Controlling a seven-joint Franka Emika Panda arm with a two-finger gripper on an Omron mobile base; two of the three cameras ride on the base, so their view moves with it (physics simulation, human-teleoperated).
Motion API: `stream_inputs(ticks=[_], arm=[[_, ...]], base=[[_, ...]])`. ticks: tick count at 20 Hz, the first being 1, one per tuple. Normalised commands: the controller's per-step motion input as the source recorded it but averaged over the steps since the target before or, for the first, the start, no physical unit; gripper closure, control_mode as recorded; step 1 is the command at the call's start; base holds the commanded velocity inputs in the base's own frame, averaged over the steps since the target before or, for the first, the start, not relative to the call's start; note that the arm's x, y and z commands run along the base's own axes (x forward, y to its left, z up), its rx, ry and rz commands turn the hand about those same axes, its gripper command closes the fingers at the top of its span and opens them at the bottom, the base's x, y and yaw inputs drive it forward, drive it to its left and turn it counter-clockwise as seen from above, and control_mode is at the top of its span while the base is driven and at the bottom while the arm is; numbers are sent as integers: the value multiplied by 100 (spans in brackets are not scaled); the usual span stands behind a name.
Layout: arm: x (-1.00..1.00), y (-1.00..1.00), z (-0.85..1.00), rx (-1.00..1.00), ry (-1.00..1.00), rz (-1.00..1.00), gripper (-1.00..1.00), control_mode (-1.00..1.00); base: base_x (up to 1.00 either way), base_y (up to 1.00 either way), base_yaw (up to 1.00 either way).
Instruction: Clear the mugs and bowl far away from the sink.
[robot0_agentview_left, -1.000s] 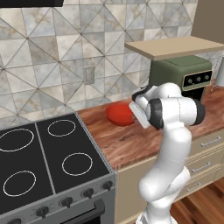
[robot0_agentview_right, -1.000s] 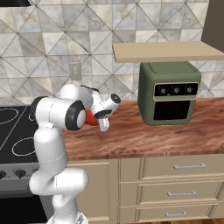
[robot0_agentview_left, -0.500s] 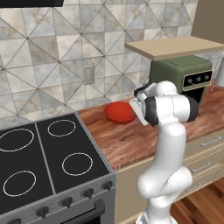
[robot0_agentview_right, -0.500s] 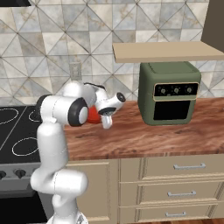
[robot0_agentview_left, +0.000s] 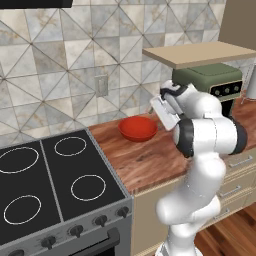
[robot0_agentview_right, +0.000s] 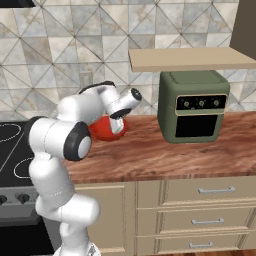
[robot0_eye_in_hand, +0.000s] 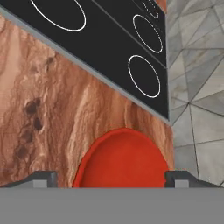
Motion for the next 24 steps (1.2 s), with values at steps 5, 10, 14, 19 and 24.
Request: stream_inputs(ticks=[5, 10, 14, 19, 24], arm=[[-100, 90, 100, -7, -8, 2, -100, -100], [-100, 69, 100, -7, -8, 2, -100, -100], [-98, -1, 99, -9, -19, -19, -100, -100], [-92, -39, 73, -5, -4, -52, -100, -100], [-78, -30, 23, -10, -1, -66, -100, -100]], base=[[0, 0, 0], [0, 0, 0], [0, 0, 0], [0, 0, 0], [0, 0, 0]])
